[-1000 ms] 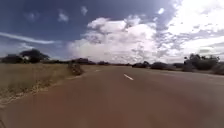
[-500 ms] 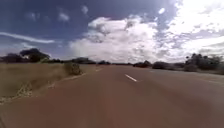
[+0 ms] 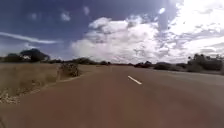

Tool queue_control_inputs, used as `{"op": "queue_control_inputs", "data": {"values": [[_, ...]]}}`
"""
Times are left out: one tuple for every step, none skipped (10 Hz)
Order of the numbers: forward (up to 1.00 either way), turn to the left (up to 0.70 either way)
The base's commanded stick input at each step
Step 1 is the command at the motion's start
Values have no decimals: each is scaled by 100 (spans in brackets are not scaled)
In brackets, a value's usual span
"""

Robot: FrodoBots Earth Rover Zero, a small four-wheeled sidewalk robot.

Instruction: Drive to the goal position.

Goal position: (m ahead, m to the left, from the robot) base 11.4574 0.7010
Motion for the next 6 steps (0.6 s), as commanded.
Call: {"op": "queue_control_inputs", "data": {"values": [[100, 0], [100, 0], [100, 0], [100, 0], [100, 0], [100, 0]]}}
